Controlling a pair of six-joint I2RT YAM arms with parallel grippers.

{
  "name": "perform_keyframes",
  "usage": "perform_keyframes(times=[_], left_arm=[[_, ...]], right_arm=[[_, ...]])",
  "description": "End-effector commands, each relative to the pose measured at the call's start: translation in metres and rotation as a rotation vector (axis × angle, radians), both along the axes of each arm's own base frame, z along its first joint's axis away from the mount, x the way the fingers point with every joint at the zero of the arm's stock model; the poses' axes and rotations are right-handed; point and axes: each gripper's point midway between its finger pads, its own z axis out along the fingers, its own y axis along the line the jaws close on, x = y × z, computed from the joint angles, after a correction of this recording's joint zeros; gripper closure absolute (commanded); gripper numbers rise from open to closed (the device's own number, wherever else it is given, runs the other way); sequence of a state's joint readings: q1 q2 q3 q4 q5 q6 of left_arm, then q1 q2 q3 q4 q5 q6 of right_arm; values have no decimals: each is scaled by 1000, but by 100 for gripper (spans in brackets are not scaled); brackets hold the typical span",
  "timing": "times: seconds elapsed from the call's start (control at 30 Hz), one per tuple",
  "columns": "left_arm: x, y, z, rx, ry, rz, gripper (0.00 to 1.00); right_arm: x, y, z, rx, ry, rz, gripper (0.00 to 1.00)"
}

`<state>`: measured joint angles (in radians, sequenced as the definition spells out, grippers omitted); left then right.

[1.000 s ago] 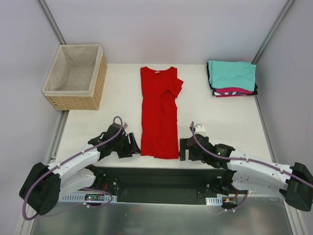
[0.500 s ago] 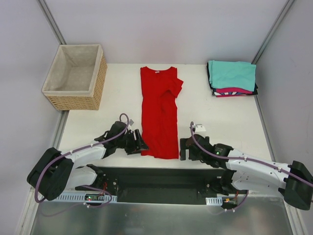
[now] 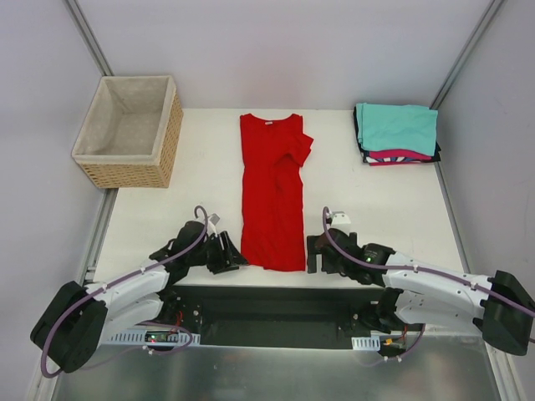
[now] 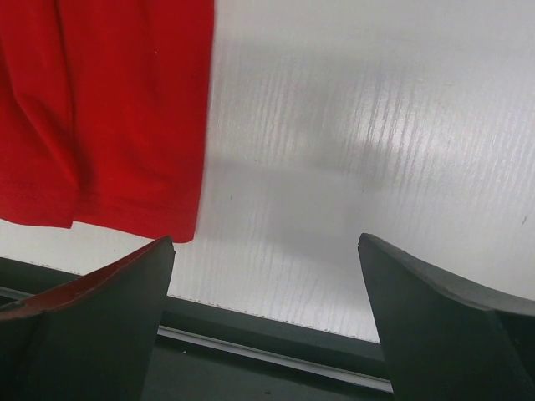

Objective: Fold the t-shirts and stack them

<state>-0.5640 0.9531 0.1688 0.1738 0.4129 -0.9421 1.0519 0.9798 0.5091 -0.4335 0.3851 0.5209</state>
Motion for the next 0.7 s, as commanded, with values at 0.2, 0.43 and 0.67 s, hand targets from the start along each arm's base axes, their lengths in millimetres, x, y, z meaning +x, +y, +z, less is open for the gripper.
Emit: perform_keyframes(times=[0.2, 0.43, 0.67], left_arm=[[-13, 17, -29, 116, 68, 15, 52], [-9, 13, -41, 126, 92, 5, 54], [-8, 14, -50, 148, 106, 4, 57]], right_arm=[[6, 14, 18, 35, -30, -13, 4], [4, 6, 18, 28, -36, -27, 4], [4, 5, 18, 26, -37, -28, 4]])
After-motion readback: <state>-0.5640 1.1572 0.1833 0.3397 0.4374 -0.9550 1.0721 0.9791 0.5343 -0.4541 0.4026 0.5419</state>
